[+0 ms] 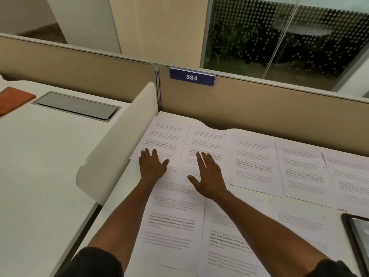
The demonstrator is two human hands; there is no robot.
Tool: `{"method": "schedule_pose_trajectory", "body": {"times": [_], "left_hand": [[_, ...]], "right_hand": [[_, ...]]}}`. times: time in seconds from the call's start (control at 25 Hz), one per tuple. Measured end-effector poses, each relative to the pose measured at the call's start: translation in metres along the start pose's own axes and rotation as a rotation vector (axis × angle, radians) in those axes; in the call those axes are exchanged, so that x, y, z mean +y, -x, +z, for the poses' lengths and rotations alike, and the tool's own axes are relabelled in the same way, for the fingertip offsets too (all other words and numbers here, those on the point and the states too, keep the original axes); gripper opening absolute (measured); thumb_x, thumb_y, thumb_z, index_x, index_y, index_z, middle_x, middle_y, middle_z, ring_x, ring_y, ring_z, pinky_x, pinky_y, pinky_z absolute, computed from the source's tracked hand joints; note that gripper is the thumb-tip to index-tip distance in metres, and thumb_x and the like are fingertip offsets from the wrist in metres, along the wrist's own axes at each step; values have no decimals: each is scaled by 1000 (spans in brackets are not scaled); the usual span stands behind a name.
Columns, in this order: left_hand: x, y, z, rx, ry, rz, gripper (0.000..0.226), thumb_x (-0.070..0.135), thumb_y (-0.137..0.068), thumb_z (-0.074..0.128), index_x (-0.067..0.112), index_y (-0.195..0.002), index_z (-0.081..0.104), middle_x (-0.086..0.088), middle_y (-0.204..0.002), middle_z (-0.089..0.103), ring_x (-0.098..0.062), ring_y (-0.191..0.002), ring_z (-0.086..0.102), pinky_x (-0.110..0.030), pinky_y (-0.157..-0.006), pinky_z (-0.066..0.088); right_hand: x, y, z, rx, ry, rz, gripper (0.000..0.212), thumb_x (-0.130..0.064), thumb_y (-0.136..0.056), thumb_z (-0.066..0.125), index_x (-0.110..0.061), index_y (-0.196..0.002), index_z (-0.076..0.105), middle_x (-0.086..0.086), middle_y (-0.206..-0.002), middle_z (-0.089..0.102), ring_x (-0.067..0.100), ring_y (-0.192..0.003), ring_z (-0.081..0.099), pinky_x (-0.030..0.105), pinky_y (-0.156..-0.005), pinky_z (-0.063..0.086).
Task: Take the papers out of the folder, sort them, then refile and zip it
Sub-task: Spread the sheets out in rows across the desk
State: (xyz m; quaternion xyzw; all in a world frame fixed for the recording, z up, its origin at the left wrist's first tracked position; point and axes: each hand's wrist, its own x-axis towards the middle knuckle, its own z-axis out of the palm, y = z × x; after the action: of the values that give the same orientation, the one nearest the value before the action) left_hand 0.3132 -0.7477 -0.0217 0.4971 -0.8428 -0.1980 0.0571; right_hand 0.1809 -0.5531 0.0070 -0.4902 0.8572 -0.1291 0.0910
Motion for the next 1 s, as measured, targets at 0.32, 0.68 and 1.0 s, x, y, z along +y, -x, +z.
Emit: {"method": "schedule_pose_trajectory", "body": {"times": [0.32, 0.68, 1.0], "left_hand": [[-20, -27, 0, -18, -52, -162, 90, 63, -93, 48, 9, -156, 15, -23, -161, 13, -45, -147, 14, -56, -119, 13], [-15, -47, -4, 75, -32, -253, 92, 49, -87, 65, 8, -154, 18, -24, -148, 35, -42, -126, 40, -51, -104, 31], [15, -46, -18, 230, 824, -442, 82, 10, -82, 70, 18, -153, 30, -16, -137, 50, -35, -120, 54, -50, -96, 53]], "right_hand": [[-33, -46, 20, -318, 208, -240, 65, -49, -107, 24, -20, -161, 4, 0, -169, -5, 23, -154, -16, 52, -123, -2], [-45, -64, 40, -453, 246, -250, 61, -45, -108, 21, -14, -160, 11, 2, -169, 2, 32, -154, -14, 55, -123, -1], [-41, -69, 41, -401, 109, -232, 61, -45, -108, 24, -14, -160, 15, 4, -169, 4, 34, -155, -6, 50, -124, 3]]}}
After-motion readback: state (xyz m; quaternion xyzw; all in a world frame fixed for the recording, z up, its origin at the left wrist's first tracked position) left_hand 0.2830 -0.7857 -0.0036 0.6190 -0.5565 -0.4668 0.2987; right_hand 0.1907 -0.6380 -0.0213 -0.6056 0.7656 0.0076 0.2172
